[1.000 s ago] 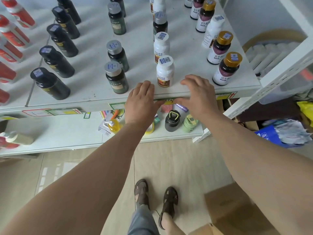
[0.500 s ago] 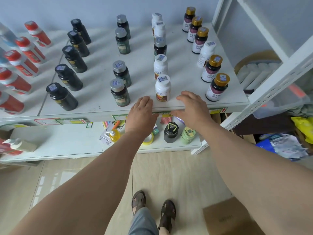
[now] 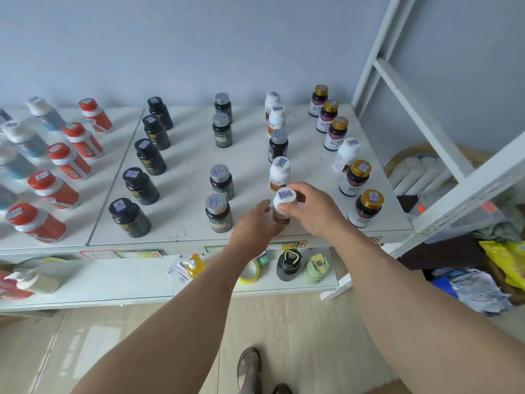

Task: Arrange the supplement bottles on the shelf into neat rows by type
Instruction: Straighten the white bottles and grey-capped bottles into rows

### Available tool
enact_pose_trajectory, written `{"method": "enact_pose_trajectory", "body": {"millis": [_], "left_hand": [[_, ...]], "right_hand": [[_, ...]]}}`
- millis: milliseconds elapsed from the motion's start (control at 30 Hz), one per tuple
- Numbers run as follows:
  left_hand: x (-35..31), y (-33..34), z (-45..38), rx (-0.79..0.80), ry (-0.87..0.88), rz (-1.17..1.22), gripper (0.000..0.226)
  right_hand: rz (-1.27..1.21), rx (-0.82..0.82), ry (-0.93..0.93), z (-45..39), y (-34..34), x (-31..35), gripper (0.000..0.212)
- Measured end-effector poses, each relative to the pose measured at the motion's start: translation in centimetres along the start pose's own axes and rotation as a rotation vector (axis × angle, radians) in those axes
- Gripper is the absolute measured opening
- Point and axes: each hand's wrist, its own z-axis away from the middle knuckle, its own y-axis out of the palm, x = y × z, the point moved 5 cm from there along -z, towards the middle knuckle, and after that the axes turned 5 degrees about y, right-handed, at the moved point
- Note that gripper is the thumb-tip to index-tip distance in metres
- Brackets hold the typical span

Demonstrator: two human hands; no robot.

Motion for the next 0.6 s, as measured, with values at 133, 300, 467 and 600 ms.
{"method": "enact_pose_trajectory", "body": {"millis": [133, 300, 467, 600], "left_hand": [[0.3, -0.6, 0.3, 0.062, 0.054, 0.098, 0.034], [-0.1, -0.8, 1.2, 0.163, 0.072, 0.354, 0.026], [-1.2, -1.0, 1.1, 0.189, 0.039, 0.451, 0.028], [-1.6, -1.1, 0.9, 0.196, 0.018, 0.491, 0.026]], "right_hand": [[-0.06, 0.025, 0.02, 0.3, -0.2, 0.2, 0.038], [-0.096, 0.036, 0.031, 0.6, -0.7, 0.5, 0.042], [-0.077, 0.022, 0.013, 0.4, -1.6, 1.2, 0.038], [-0.054, 0.044, -0.008, 0.1, -2.1, 1.6, 0.037]]}}
